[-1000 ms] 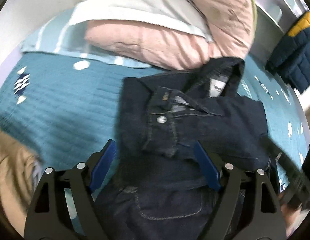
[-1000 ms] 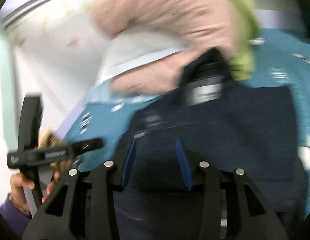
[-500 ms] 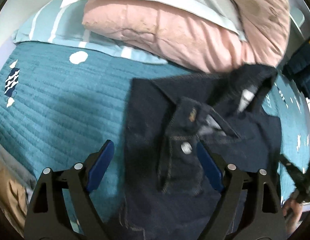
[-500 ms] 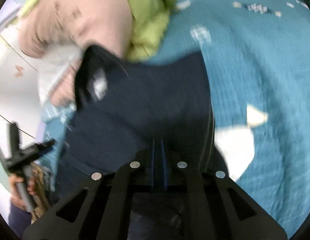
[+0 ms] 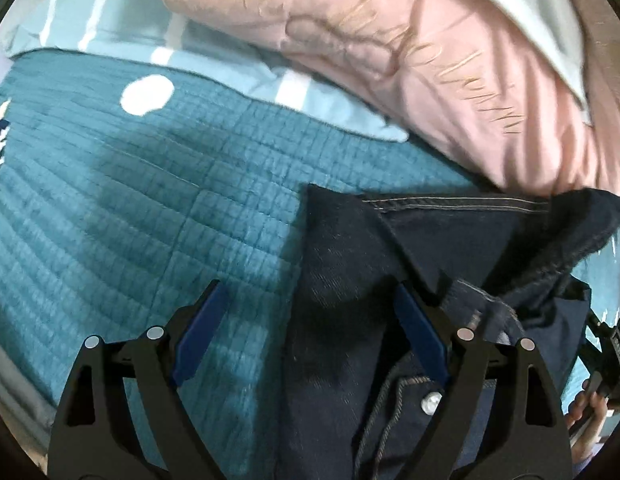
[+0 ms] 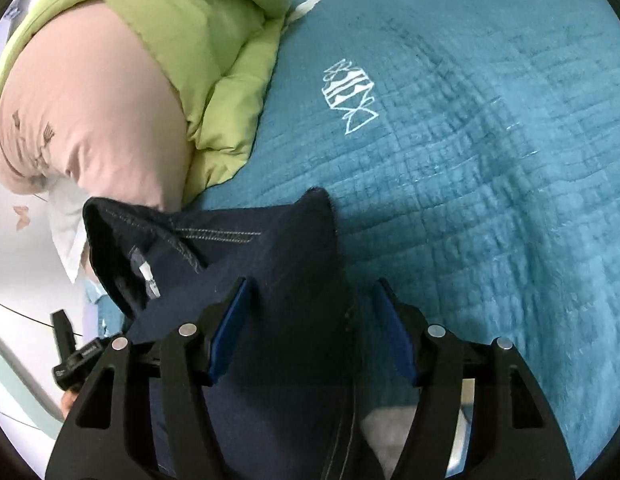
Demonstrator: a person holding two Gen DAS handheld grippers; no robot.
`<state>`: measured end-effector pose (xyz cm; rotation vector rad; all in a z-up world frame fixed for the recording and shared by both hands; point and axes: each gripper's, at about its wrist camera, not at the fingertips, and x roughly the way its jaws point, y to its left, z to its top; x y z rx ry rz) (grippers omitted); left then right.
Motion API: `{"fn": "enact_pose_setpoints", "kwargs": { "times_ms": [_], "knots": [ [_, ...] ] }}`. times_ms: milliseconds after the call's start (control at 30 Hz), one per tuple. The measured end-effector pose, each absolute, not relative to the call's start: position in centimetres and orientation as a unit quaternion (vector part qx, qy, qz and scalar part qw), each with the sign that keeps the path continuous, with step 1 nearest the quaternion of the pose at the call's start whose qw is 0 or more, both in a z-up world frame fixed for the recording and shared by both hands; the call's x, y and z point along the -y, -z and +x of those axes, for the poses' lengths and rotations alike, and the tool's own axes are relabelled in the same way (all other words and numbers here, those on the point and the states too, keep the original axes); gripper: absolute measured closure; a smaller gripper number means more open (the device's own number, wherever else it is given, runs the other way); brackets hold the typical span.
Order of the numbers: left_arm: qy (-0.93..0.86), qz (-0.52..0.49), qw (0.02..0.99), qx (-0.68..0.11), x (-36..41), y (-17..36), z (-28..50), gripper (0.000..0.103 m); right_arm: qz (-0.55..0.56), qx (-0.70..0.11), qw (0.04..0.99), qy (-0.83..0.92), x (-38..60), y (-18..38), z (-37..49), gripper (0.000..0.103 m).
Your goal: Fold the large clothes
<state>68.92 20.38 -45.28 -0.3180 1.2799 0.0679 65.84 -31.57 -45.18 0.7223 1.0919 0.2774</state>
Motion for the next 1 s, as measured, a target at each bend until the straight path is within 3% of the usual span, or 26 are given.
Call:
{"fn": "enact_pose_setpoints", "kwargs": {
  "times_ms": [133, 233, 367, 433, 467, 567, 633, 700, 1000],
  "knots": [
    [-0.020, -0.128, 0.803, -0.582, -19.8, 45.1, 69.4, 0.015, 0.344, -0.496, 0.781, -0.158, 31.7, 45.3, 65.9, 0.042],
    [-0.007, -0.115, 0.810, -0.576, -19.0, 44.9, 69.7, 0.023, 0.340, -0.497, 0.777, -0.182, 30.8, 45.0, 66.6, 0.047],
    [-0.010, -0.096, 0.811, -0.577, -18.2, 45.2, 70.1, 0.026, 0.320, -0.514, 0.777, -0.173, 29.8, 45.4, 67.4, 0.047],
    [-0.007, -0.086, 0.814, -0.574, -17.4, 44.9, 70.1, 0.035, 0.320, -0.514, 0.778, -0.169, 29.8, 45.2, 67.5, 0.054],
    [0.001, -0.084, 0.815, -0.573, -16.9, 44.9, 70.0, 0.051, 0.314, -0.515, 0.780, -0.167, 29.6, 45.1, 67.5, 0.058],
    [0.007, -0.040, 0.815, -0.579, -15.2, 44.8, 70.3, 0.055, 0.306, -0.519, 0.781, -0.162, 29.7, 45.2, 67.6, 0.078],
    [0.005, -0.036, 0.817, -0.576, -15.1, 44.7, 70.3, 0.071, 0.310, -0.512, 0.783, -0.169, 29.8, 45.0, 67.4, 0.092],
    [0.005, -0.048, 0.821, -0.568, -15.5, 44.1, 69.9, 0.088, 0.303, -0.497, 0.794, -0.176, 29.7, 43.9, 66.9, 0.094],
    [0.050, -0.113, 0.861, -0.493, -17.8, 36.3, 64.8, 0.092, 0.287, -0.451, 0.818, -0.213, 29.8, 37.1, 62.8, 0.096]
  ]
}}
